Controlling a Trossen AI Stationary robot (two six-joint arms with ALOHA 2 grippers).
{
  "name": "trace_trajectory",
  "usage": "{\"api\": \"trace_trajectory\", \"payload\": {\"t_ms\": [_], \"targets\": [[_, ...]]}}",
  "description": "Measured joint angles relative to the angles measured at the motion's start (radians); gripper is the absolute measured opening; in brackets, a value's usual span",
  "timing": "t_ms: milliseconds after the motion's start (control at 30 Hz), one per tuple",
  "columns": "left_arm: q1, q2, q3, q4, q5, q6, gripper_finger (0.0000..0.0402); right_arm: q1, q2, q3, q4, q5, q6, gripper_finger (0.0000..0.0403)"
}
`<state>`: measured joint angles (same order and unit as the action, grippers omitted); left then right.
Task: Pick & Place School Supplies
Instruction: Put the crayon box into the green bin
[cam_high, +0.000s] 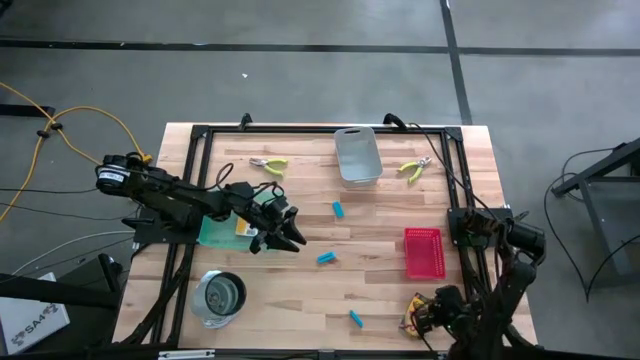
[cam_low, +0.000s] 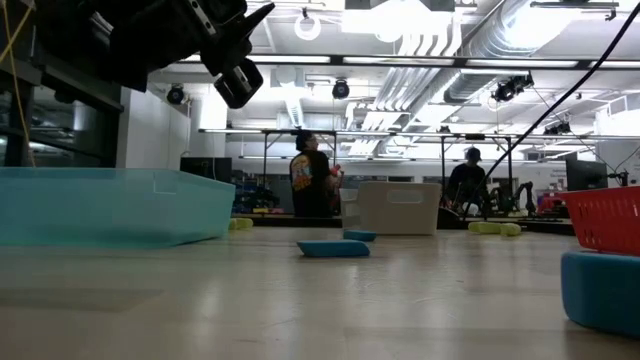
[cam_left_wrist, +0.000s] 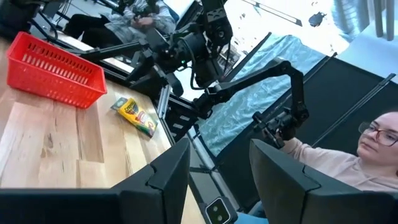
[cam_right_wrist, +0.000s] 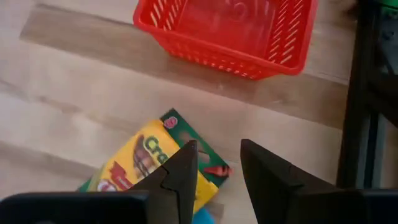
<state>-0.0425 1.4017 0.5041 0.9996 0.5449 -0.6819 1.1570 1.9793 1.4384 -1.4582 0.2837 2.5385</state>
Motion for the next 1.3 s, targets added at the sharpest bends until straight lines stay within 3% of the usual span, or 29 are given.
{"api": "trace_trajectory", "payload": {"t_ms": [267, 667, 800, 1033, 1300], "targets": [[0.002, 0.000, 0.000, -0.001, 0.052, 0.000, 0.0163, -0.157, -0.031, 0.000, 0.016, 0.012, -0.072, 0.0114], [0.002, 0.000, 0.000, 0.004, 0.244, 0.000, 0.0163, -0.423, -0.224, 0.000, 0.032, -0.016, -0.638, 0.0114], [0.002, 0.000, 0.000, 0.005, 0.293, 0.000, 0.0163, -0.421, -0.333, 0.000, 0.009, -0.030, -0.654, 0.0114], [0.002, 0.000, 0.000, 0.013, 0.340, 0.011, 0.0163, -0.272, -0.477, -0.011, -0.021, 0.005, -0.397, 0.0114], [0.009, 0.000, 0.000, 0.020, 0.344, 0.026, 0.0163, -0.186, -0.506, -0.151, 0.272, -0.003, -0.385, 0.0114]]}}
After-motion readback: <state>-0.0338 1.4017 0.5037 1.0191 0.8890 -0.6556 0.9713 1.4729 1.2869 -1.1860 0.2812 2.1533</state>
